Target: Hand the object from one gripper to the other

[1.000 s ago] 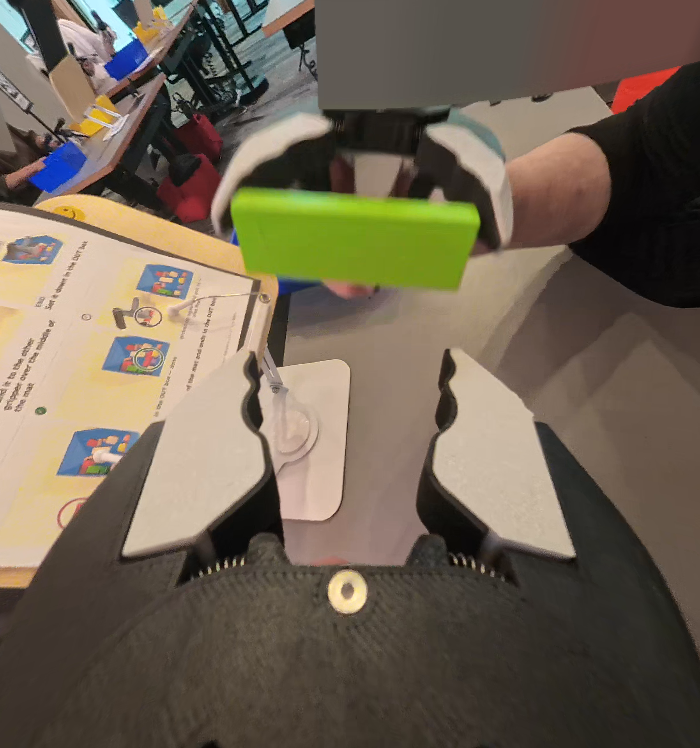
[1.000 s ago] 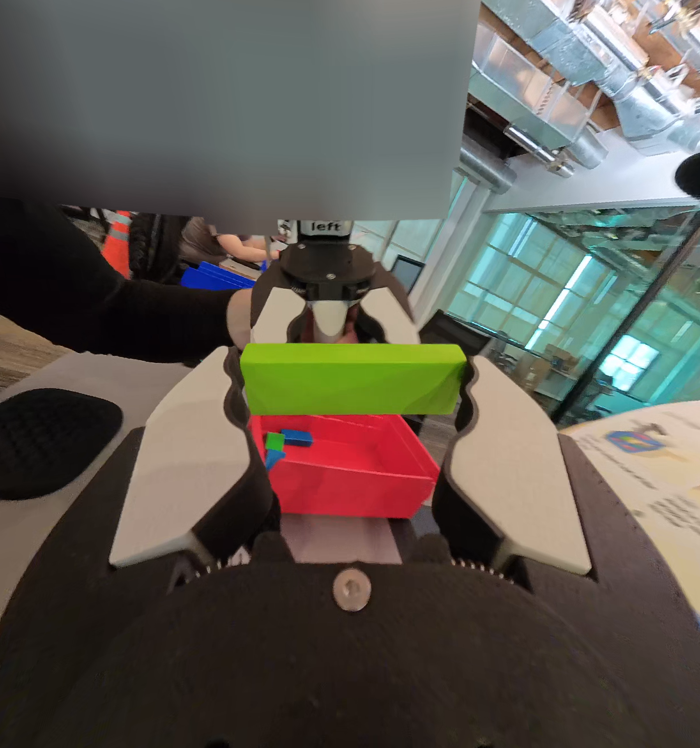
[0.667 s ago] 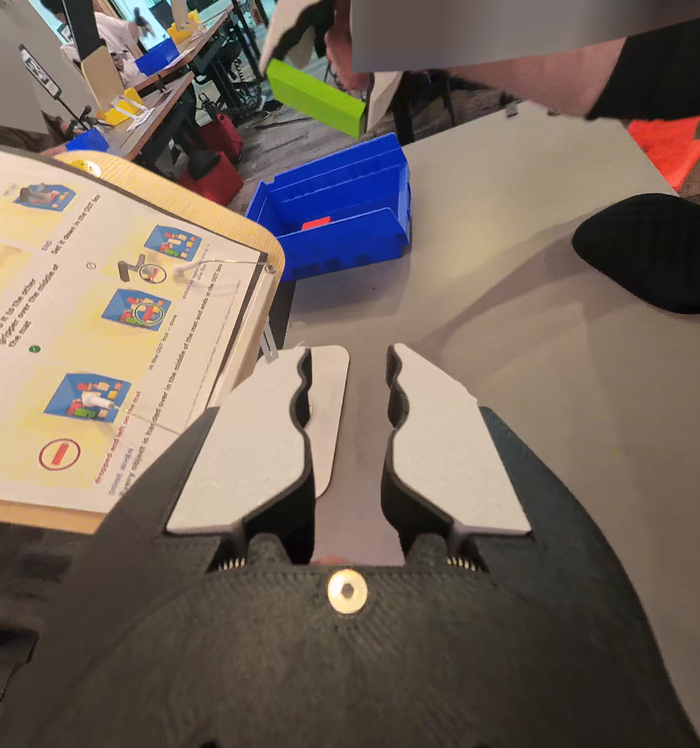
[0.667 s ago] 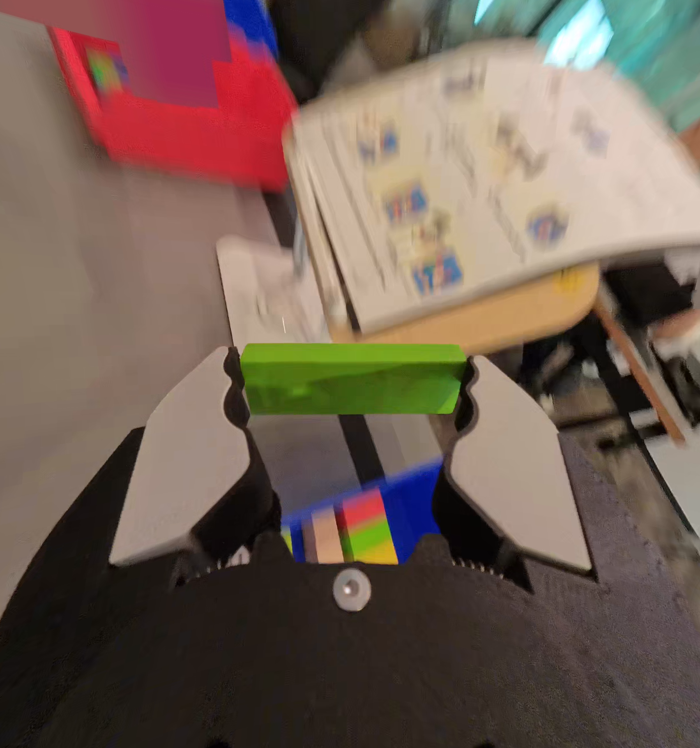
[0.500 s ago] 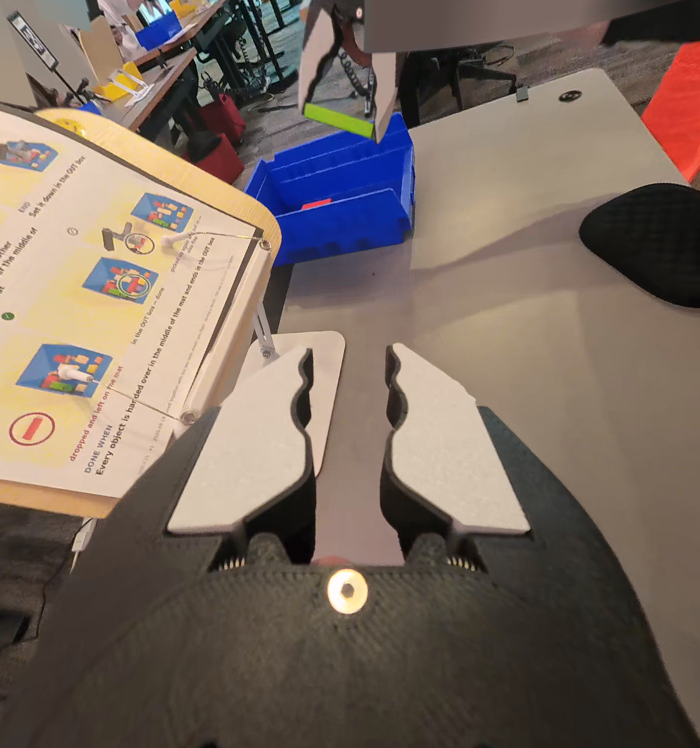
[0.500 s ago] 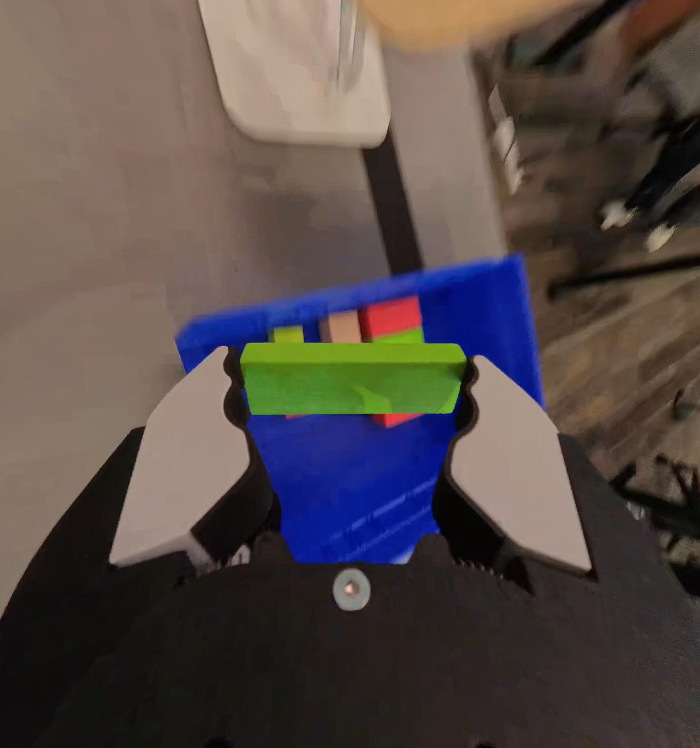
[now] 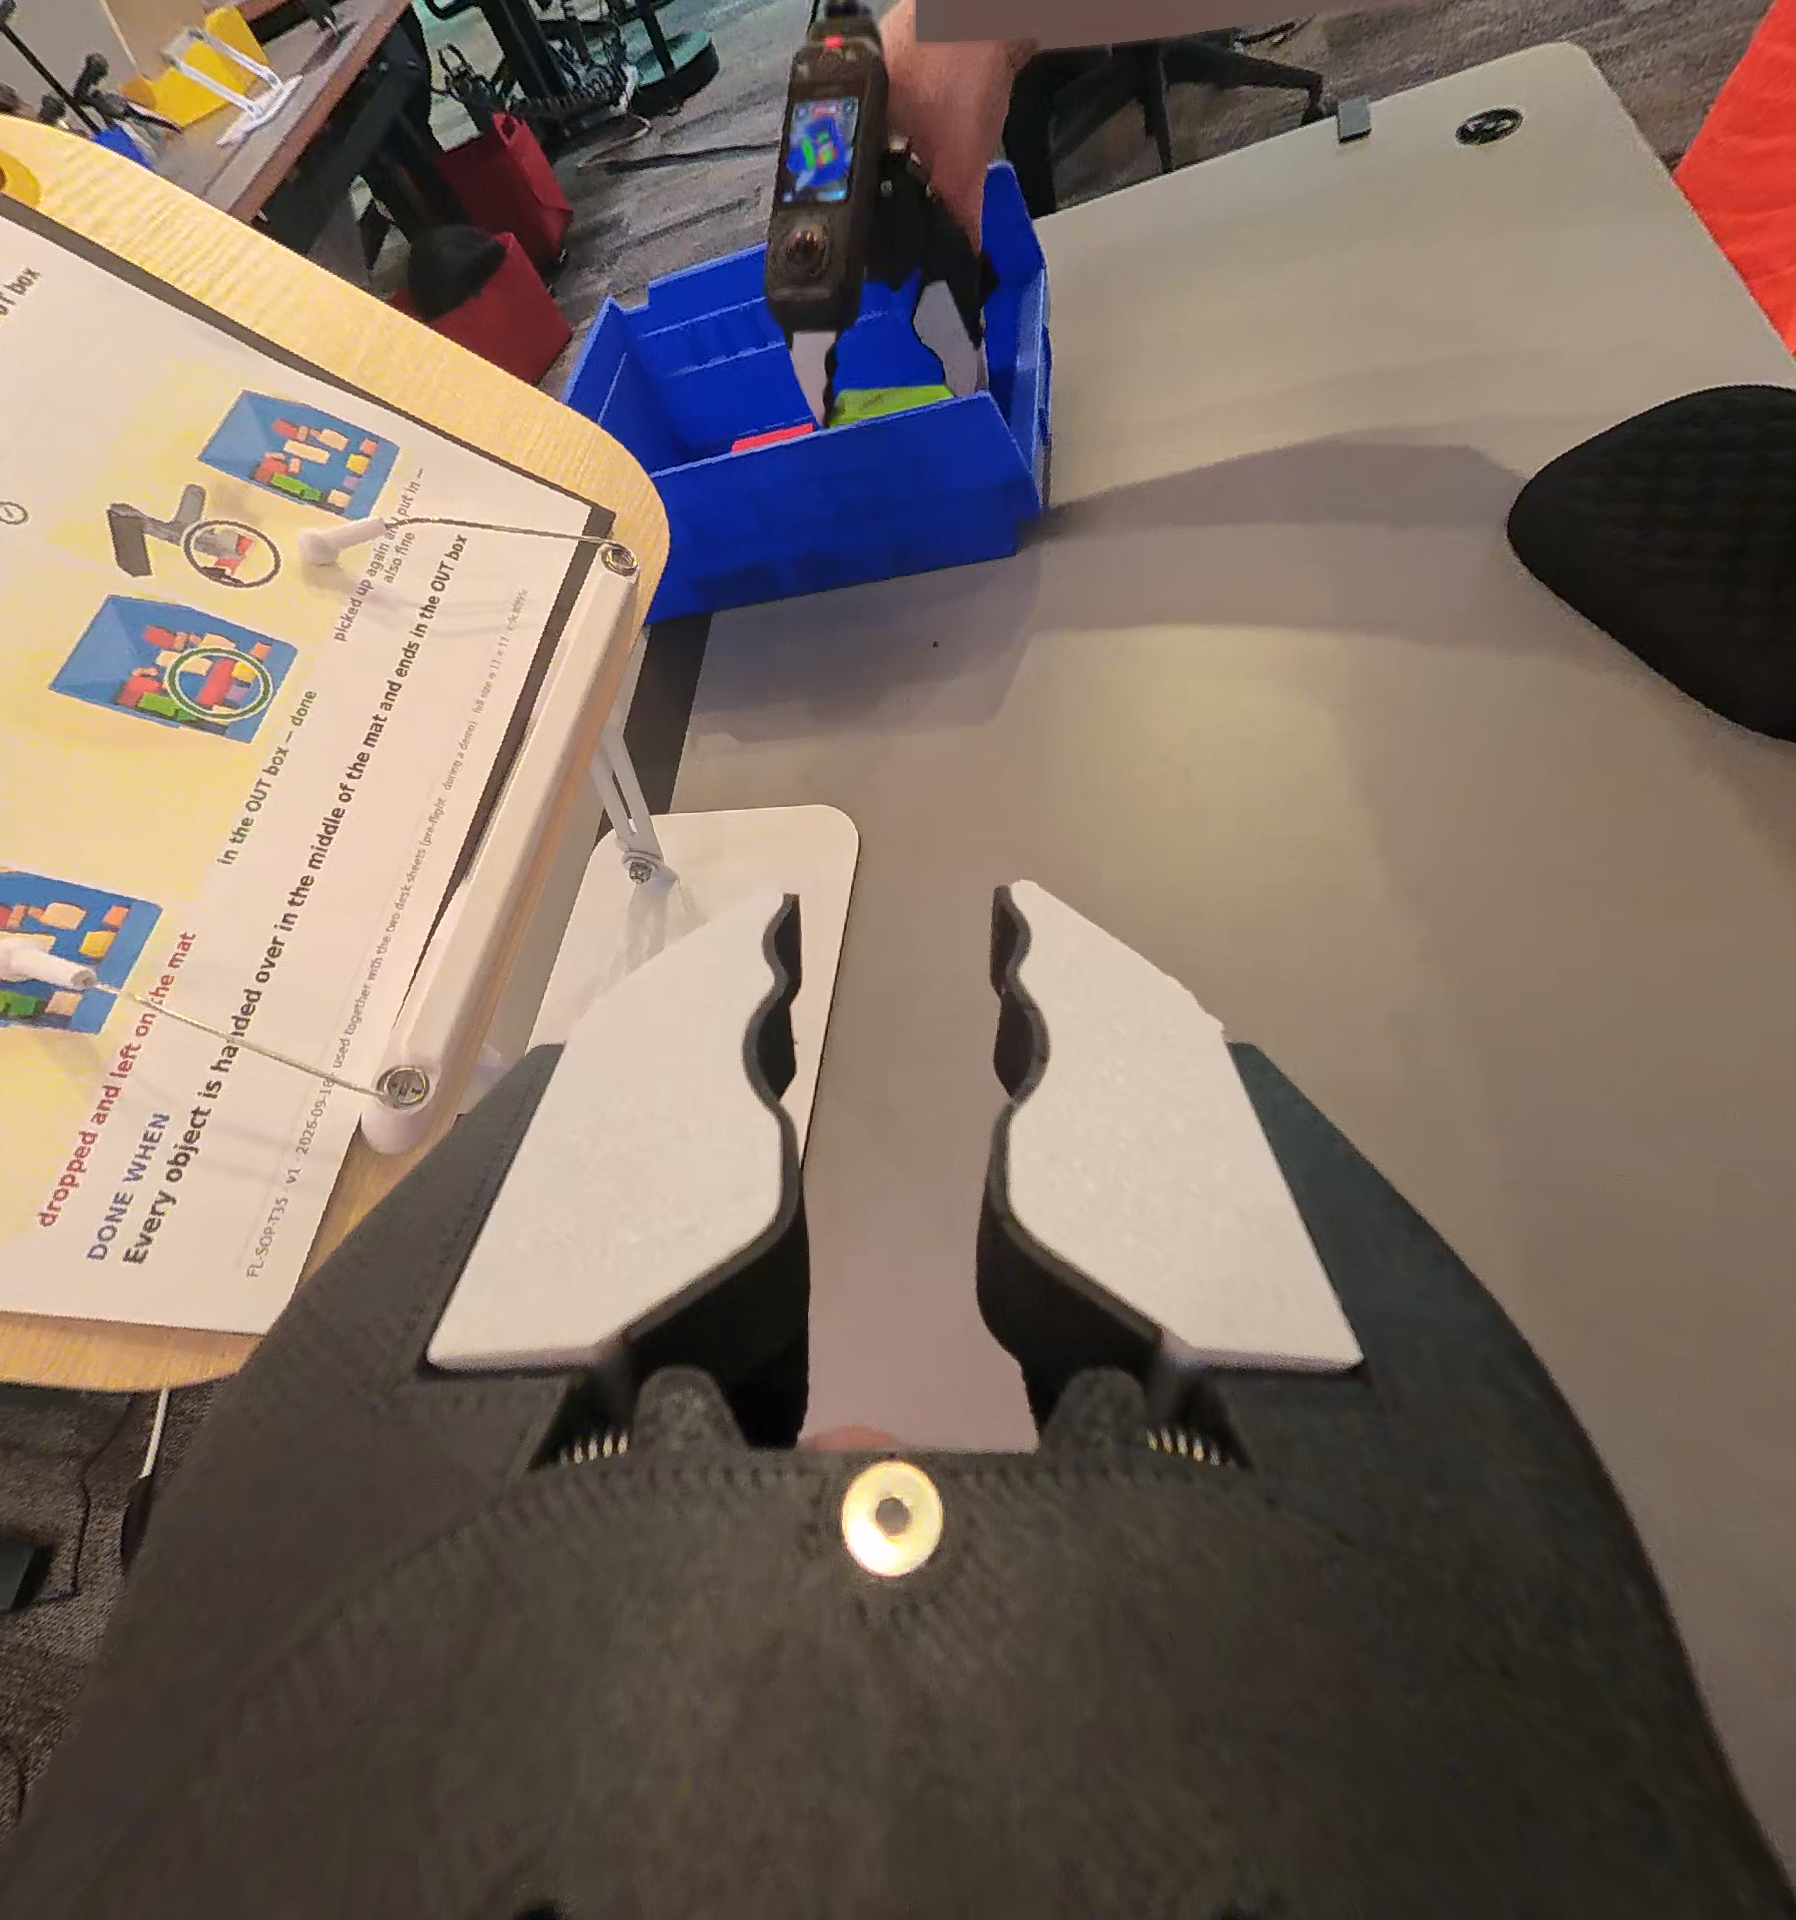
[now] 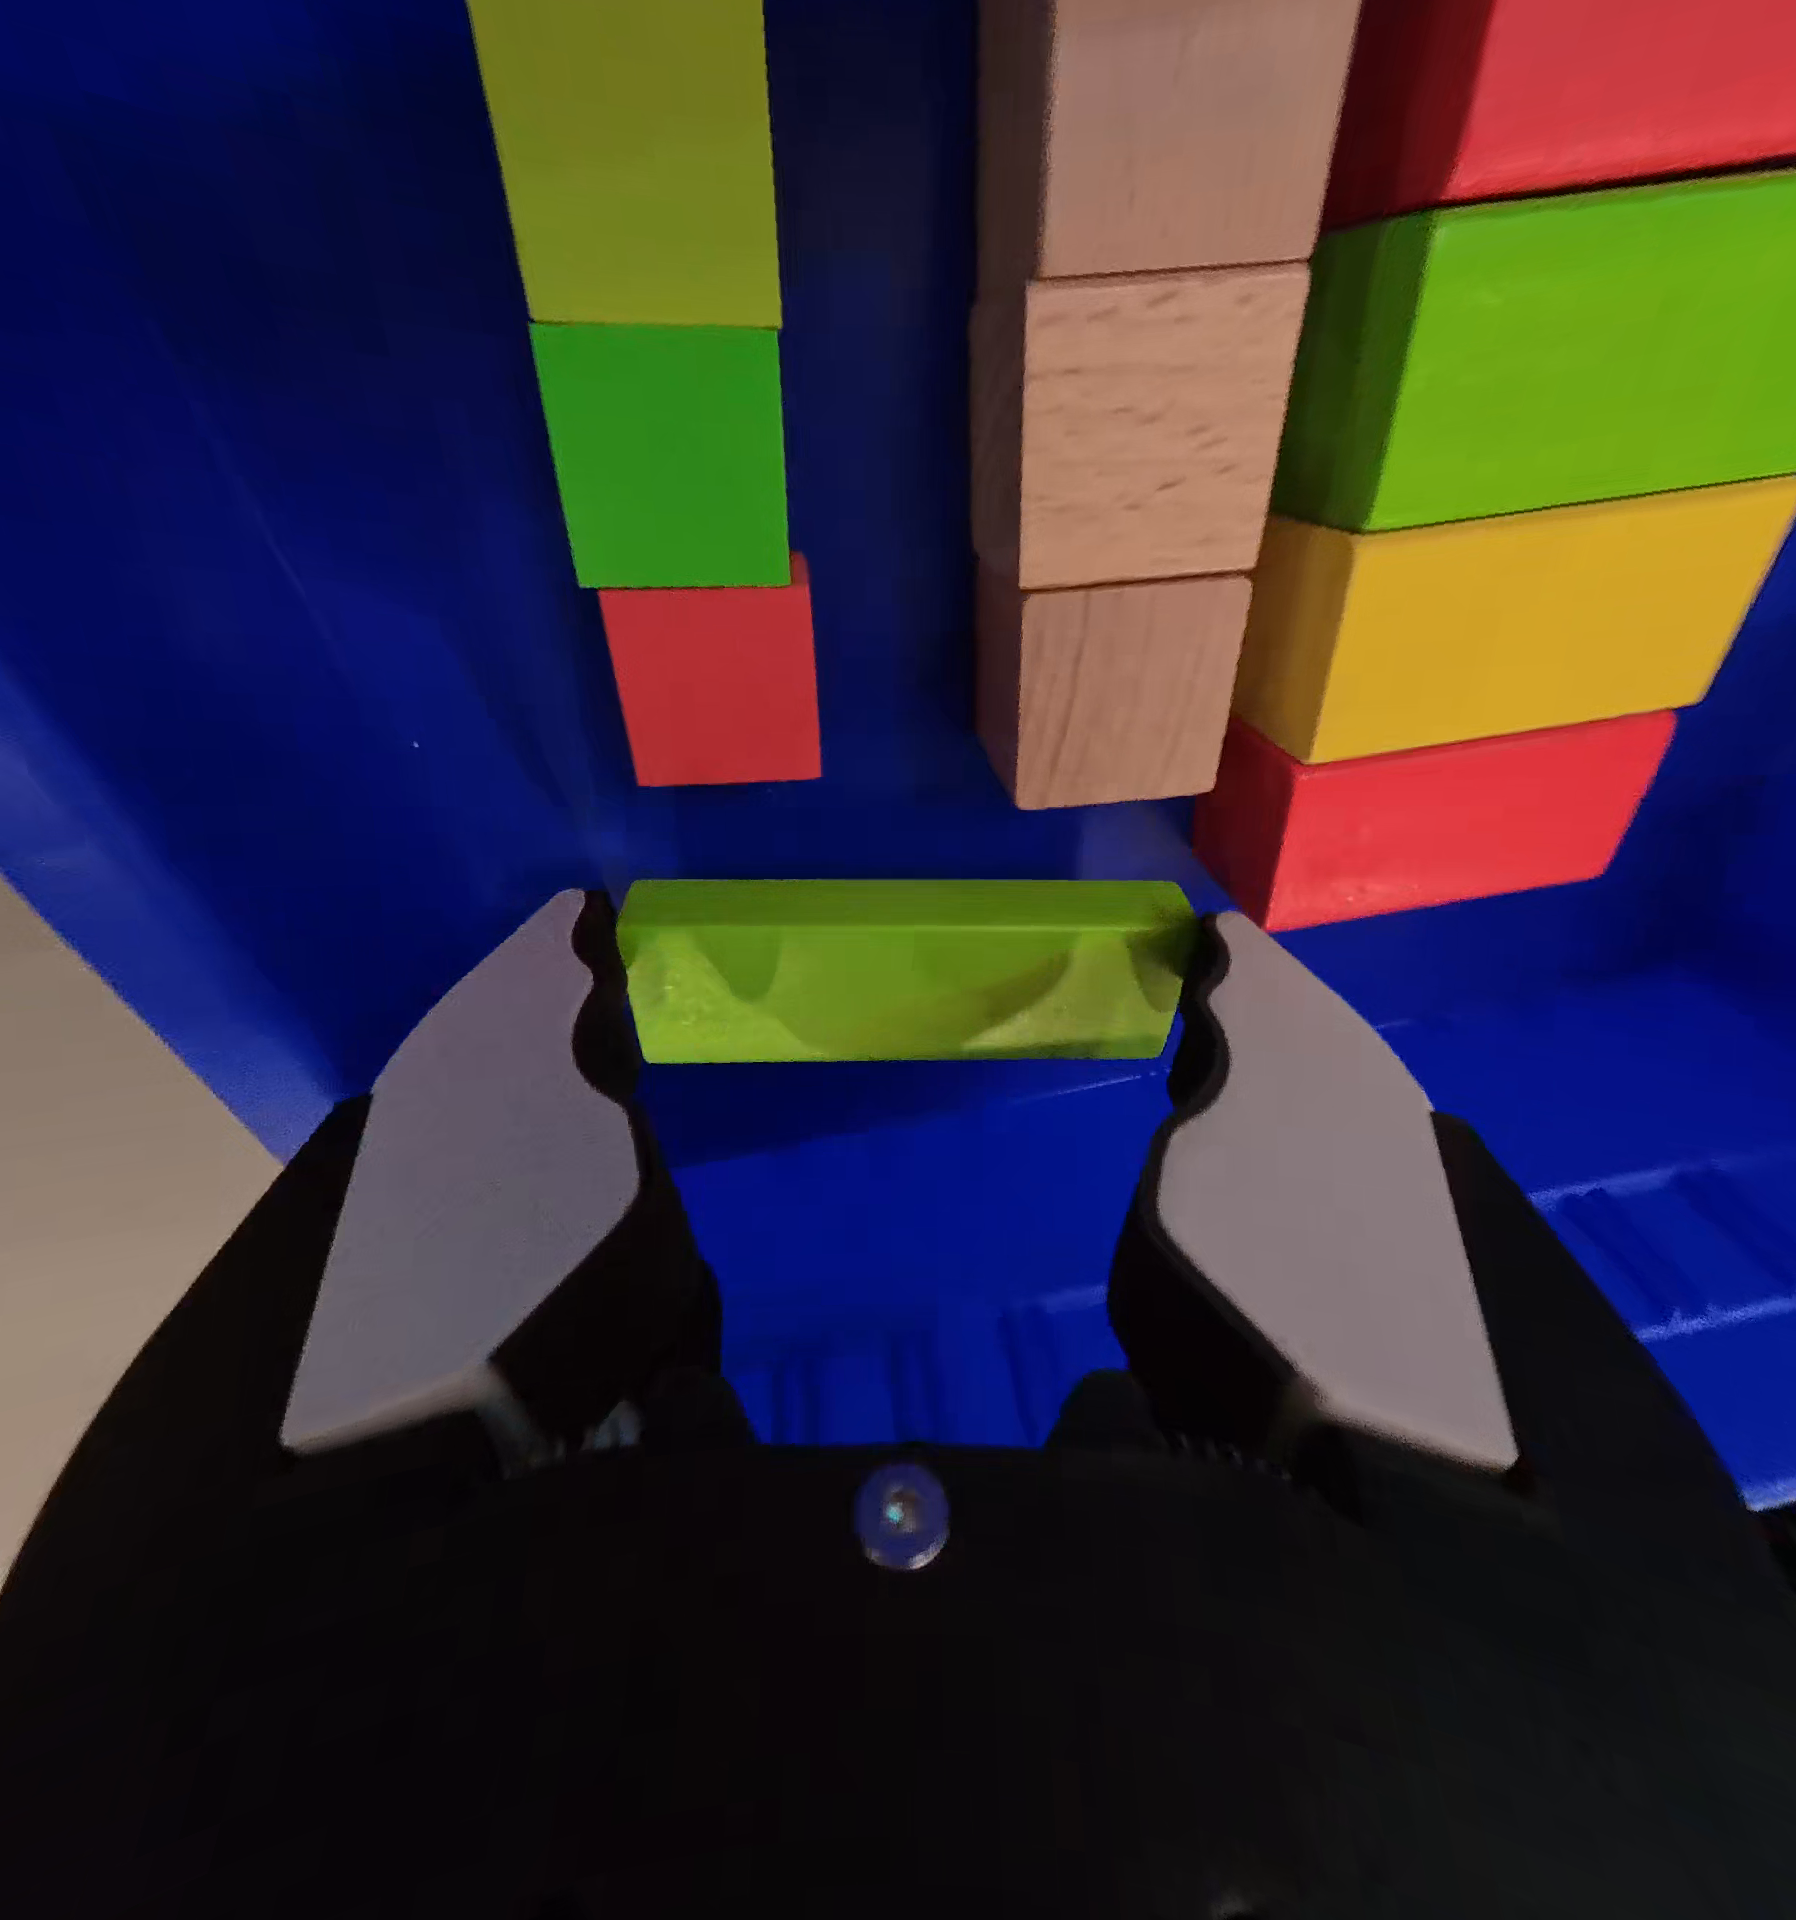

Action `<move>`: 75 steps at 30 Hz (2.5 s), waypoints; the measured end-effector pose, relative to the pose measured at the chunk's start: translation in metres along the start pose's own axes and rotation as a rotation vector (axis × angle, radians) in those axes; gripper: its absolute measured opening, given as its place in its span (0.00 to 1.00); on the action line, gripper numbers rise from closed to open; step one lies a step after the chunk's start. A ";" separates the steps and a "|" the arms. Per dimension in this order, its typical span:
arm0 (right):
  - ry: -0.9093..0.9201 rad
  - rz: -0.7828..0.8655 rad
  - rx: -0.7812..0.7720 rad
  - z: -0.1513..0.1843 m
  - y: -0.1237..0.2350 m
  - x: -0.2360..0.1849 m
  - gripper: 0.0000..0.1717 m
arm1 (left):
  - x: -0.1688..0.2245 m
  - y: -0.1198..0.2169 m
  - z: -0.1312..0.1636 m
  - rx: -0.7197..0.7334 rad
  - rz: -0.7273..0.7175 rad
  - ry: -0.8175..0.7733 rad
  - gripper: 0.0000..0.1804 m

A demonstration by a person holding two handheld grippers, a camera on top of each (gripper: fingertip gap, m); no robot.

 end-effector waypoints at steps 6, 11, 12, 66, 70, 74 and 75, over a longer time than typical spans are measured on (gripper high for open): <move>0.069 -0.071 -0.054 -0.011 -0.012 0.002 0.59 | 0.001 -0.004 0.002 -0.013 0.010 -0.004 0.20; 0.092 -0.103 -0.078 -0.015 -0.015 0.004 0.59 | 0.002 -0.004 0.003 -0.017 0.017 -0.005 0.20; 0.093 -0.115 -0.084 -0.015 -0.016 0.005 0.59 | 0.002 -0.004 0.003 -0.018 0.019 -0.005 0.20; 0.150 0.334 0.158 -0.093 0.101 -0.134 0.50 | -0.057 0.109 0.240 -1.532 0.168 0.172 0.51; 0.162 0.330 0.188 -0.096 0.098 -0.140 0.49 | -0.045 0.102 0.253 -1.587 0.229 0.159 0.44; 0.171 0.336 0.199 -0.098 0.096 -0.144 0.48 | -0.039 0.101 0.268 -1.666 0.235 0.177 0.40; 0.173 0.335 0.202 -0.098 0.096 -0.145 0.48 | -0.039 0.100 0.269 -1.667 0.235 0.188 0.39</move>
Point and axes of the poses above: each gripper's, where its closed fingertips meet, y back along the fingers, z out of its underside, x = y × z across the jaws, the point moved 10 cm from there along y, back along the fingers, and after that the axes turned 6 degrees about x, right-handed, at the moved point
